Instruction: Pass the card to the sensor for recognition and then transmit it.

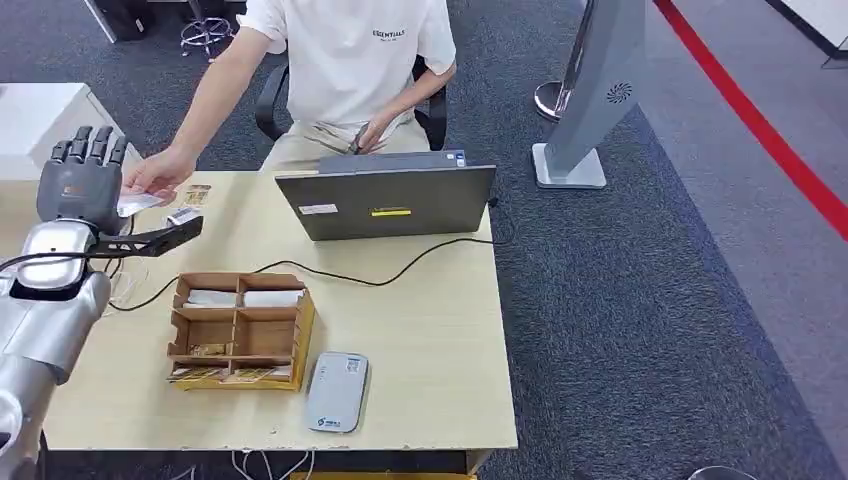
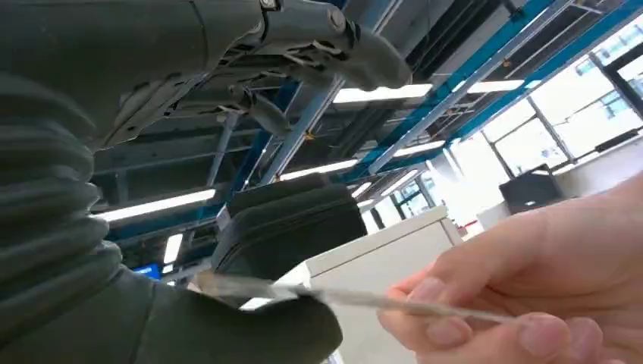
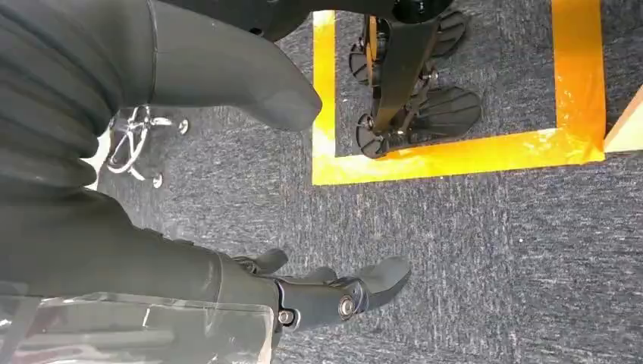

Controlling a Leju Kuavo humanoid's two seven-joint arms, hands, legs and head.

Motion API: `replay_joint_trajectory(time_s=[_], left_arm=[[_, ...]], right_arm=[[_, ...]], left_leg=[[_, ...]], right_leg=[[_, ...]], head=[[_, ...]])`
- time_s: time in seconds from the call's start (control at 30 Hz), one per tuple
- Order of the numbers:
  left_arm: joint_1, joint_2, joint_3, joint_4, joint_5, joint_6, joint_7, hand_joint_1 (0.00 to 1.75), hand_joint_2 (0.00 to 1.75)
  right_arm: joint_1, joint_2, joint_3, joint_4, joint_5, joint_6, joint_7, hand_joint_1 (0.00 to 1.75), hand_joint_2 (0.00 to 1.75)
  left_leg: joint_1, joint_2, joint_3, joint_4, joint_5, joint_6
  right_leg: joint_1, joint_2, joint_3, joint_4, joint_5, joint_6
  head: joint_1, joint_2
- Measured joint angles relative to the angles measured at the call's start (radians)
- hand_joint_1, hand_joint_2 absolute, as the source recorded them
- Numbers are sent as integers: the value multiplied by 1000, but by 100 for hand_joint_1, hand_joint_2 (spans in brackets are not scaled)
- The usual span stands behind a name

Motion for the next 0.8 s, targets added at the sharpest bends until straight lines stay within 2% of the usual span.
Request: replay_joint_trajectory(time_s=[0.13,0.17,0.47,0.5,0.8], left_arm=[[1,0,0,0,0,1,-8,175,175],[1,0,0,0,1,1,-8,175,0],[0,-2,0,0,5,-5,-26,175,0],[0,-3,0,0,4,-4,-26,175,175],[1,-3,0,0,3,25,-23,175,175]], right_arm=[[0,0,-6,0,2,0,0,0,175],[0,0,-6,0,2,0,0,0,175],[0,0,-24,1,8,-2,4,0,175],[0,0,-25,1,9,-2,3,0,175],[0,0,-30,2,18,-1,-6,0,175]], left_leg=[[0,0,0,0,0,0],[0,0,0,0,0,0],[0,0,0,0,0,0],[0,0,0,0,0,0],[0,0,0,0,0,0]], right_leg=[[0,0,0,0,0,0],[0,0,0,0,0,0],[0,0,0,0,0,0],[0,0,0,0,0,0],[0,0,0,0,0,0]], head=[[0,0],[0,0],[0,0],[0,0],[0,0]])
